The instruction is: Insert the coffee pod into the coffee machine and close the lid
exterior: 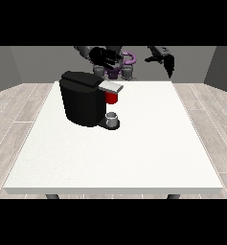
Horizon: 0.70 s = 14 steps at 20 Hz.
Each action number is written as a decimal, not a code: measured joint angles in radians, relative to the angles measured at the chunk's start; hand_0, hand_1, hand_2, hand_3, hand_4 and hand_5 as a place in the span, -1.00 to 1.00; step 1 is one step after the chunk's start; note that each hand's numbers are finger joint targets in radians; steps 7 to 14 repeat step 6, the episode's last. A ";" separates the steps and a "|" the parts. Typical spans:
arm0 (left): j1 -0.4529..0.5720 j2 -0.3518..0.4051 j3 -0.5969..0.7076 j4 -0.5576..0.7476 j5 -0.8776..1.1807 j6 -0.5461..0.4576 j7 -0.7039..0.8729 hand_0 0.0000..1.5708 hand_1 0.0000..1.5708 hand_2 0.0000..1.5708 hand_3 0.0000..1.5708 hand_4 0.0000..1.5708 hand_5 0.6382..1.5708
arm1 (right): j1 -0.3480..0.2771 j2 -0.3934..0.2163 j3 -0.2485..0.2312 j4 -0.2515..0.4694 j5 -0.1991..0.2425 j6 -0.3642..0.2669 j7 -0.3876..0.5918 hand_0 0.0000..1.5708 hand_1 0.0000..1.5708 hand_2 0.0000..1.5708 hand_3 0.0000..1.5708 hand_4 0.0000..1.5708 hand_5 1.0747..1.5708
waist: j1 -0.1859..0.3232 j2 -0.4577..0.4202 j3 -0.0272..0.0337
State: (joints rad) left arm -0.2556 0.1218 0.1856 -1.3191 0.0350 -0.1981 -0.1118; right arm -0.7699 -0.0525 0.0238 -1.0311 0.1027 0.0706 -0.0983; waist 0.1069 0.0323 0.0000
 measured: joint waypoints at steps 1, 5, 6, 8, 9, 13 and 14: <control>0.001 -0.003 0.000 0.007 -0.003 0.007 -0.002 -1.00 -1.00 -1.00 -1.00 -0.76 1.00 | 0.020 0.011 0.020 -0.016 -0.016 0.002 -0.005 -1.00 -1.00 -1.00 -1.00 -0.65 1.00 | -0.009 -0.015 -0.0001; 0.032 -0.011 0.006 0.033 -0.010 0.022 -0.040 -1.00 -1.00 -1.00 -1.00 -0.69 1.00 | 0.158 0.037 0.087 -0.081 -0.097 -0.004 -0.053 -1.00 -1.00 -1.00 -1.00 -0.68 1.00 | -0.055 -0.070 0.0000; 0.050 -0.017 0.006 0.034 -0.010 0.025 -0.053 -1.00 -1.00 -1.00 -1.00 -0.76 1.00 | 0.199 0.040 0.094 -0.092 -0.113 -0.001 -0.057 -1.00 -1.00 -1.00 -1.00 -0.80 1.00 | -0.067 -0.088 -0.0002; 0.050 -0.017 0.006 0.034 -0.010 0.025 -0.053 -1.00 -1.00 -1.00 -1.00 -0.76 1.00 | 0.199 0.040 0.094 -0.092 -0.113 -0.001 -0.057 -1.00 -1.00 -1.00 -1.00 -0.80 1.00 | -0.067 -0.088 -0.0002; 0.050 -0.017 0.006 0.034 -0.010 0.025 -0.053 -1.00 -1.00 -1.00 -1.00 -0.76 1.00 | 0.199 0.040 0.094 -0.092 -0.113 -0.001 -0.057 -1.00 -1.00 -1.00 -1.00 -0.80 1.00 | -0.067 -0.088 -0.0002; 0.050 -0.017 0.006 0.034 -0.010 0.025 -0.053 -1.00 -1.00 -1.00 -1.00 -0.76 1.00 | 0.199 0.040 0.094 -0.092 -0.113 -0.001 -0.057 -1.00 -1.00 -1.00 -1.00 -0.80 1.00 | -0.067 -0.088 -0.0002; 0.050 -0.017 0.006 0.034 -0.010 0.025 -0.053 -1.00 -1.00 -1.00 -1.00 -0.76 1.00 | 0.199 0.040 0.094 -0.092 -0.113 -0.001 -0.057 -1.00 -1.00 -1.00 -1.00 -0.80 1.00 | -0.067 -0.088 -0.0002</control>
